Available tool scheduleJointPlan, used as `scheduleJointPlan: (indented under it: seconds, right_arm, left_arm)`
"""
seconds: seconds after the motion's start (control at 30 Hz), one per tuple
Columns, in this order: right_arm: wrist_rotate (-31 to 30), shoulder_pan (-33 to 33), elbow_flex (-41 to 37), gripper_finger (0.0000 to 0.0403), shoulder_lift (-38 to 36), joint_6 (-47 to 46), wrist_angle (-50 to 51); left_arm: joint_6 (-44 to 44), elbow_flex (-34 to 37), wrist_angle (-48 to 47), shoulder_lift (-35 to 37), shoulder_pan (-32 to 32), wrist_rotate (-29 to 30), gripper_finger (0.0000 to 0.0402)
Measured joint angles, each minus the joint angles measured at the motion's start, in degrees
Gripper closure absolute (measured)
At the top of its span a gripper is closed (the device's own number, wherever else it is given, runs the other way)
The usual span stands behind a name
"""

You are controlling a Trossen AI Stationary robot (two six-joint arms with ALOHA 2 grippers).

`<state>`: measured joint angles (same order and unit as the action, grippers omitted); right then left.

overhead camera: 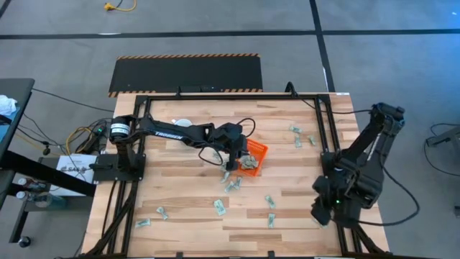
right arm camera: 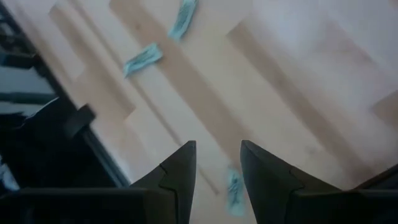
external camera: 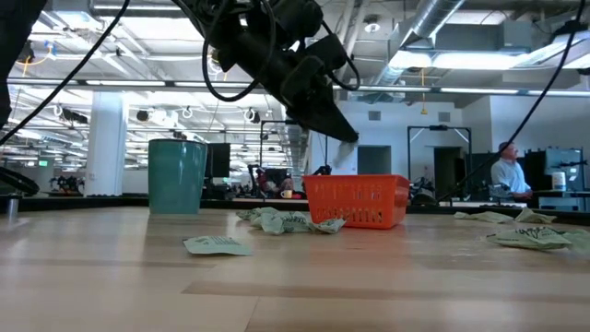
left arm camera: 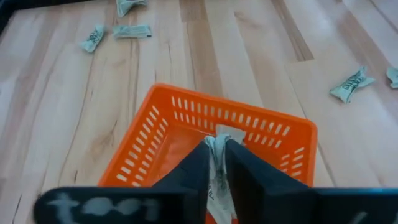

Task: Pick and place Stevia / Truvia into bins
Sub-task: Put the stevia packet into the basket

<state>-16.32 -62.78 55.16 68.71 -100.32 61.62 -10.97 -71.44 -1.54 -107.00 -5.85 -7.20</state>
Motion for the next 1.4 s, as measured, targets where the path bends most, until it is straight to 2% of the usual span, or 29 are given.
scheduleJointPlan:
  seconds: [0.23, 0.4, 0.9, 1.13, 1.4]
  right_arm:
    - [-0.1, -2.1, -3.5, 0.0285, 0.0, -0.2, -4.4]
    - [2.6, -2.0, -6.7, 0.0285, 1.6, 0.1, -9.8]
    - [19.5, -1.1, -3.4, 0.0285, 17.8, -1.2, -13.0]
    - [21.6, 1.7, -1.8, 0.0285, 21.5, 4.8, -14.4]
    - [26.9, 4.5, -1.9, 0.0285, 25.0, 9.7, -12.7]
  left_arm:
    - [-1.8, 0.0, 0.0, 0.0, 0.0, 0.0, 0.029]
    - [-3.1, 0.1, -1.9, 1.8, -0.4, 0.4, 0.0269]
    - [-1.6, 0.1, -5.2, 4.0, 0.4, -0.1, 0.0265]
    - [-1.7, 0.1, -5.4, 4.0, 1.4, -0.1, 0.0265]
    - [-1.8, 0.1, -5.6, 4.0, 1.4, -0.1, 0.0265]
